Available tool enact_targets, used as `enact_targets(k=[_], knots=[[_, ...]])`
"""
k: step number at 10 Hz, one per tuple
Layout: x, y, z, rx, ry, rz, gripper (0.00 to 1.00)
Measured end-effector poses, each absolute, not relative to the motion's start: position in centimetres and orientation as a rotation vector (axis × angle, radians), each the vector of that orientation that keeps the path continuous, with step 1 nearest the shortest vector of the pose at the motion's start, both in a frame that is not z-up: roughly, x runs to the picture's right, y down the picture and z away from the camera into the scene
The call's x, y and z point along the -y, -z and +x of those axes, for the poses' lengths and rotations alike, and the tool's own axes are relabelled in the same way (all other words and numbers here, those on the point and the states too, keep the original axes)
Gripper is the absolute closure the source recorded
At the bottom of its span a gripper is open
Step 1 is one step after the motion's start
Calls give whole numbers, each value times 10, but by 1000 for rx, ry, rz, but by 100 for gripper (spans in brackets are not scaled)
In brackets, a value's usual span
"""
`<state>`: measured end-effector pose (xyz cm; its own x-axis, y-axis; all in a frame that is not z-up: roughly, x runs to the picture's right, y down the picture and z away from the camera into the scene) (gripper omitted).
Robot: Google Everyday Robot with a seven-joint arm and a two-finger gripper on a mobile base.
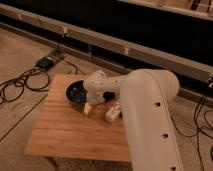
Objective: Push the eraser across the table
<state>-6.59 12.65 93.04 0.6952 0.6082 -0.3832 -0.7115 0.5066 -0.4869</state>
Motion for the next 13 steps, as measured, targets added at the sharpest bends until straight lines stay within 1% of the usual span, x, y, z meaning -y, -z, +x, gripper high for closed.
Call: enact_targets(k=[5, 9, 13], knots=[[-105, -946, -46, -134, -728, -644, 25], [-90, -966, -26, -148, -730, -585, 25], [-74, -977, -17, -147, -771, -541, 25]])
